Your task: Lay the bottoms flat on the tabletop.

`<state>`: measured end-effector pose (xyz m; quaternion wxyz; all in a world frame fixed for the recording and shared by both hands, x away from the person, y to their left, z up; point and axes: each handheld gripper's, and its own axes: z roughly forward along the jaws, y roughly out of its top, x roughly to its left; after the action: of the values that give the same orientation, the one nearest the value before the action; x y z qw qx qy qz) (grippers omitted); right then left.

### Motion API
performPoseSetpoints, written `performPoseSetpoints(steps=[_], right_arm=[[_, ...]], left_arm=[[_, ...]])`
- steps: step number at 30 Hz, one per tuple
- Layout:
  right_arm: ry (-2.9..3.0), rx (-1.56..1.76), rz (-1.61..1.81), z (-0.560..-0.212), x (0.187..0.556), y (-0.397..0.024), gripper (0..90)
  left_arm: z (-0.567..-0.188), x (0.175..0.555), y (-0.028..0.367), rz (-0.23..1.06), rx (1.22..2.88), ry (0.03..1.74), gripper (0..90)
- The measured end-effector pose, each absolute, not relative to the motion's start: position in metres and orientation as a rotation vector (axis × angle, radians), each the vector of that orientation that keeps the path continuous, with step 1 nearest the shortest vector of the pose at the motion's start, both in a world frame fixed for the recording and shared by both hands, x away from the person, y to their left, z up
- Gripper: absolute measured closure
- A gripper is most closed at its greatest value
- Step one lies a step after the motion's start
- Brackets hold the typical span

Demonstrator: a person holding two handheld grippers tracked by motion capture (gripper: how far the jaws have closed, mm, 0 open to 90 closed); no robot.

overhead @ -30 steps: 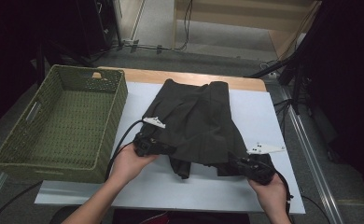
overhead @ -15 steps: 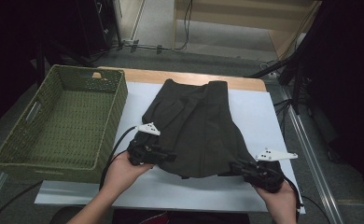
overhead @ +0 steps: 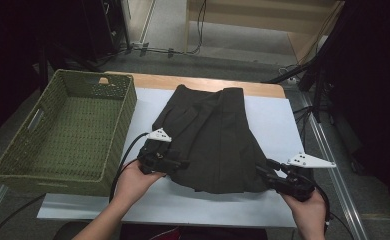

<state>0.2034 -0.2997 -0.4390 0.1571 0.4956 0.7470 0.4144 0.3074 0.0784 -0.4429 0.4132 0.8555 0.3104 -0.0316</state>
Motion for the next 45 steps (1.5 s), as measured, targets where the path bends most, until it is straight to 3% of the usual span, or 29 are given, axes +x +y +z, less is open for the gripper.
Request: performPoseSetpoints(steps=[9, 22, 25, 30, 45], right_arm=[[2.18, 1.446, 1.116, -0.463, 0.235, -0.288, 41.6], [2.271, 1.429, 1.107, -0.478, 0.249, -0.241, 39.8], [2.299, 1.447, 1.086, -0.485, 0.256, -0.235, 48.9], [2.351, 1.461, 1.108, -0.489, 0.26, -0.227, 78.4], [2.333, 1.324, 1.21, -0.47, 0.242, -0.206, 82.4]], left_arm=[[-0.448, 0.316, 0.057, -0.044, 2.178, 0.762, 36.2], [-0.446, 0.33, 0.029, -0.016, 2.203, 0.745, 36.3], [-0.446, 0.332, 0.022, -0.006, 2.209, 0.74, 36.4], [-0.449, 0.339, 0.016, 0.004, 2.222, 0.743, 36.3], [-0.451, 0.365, -0.014, -0.04, 2.189, 0.766, 32.1]])
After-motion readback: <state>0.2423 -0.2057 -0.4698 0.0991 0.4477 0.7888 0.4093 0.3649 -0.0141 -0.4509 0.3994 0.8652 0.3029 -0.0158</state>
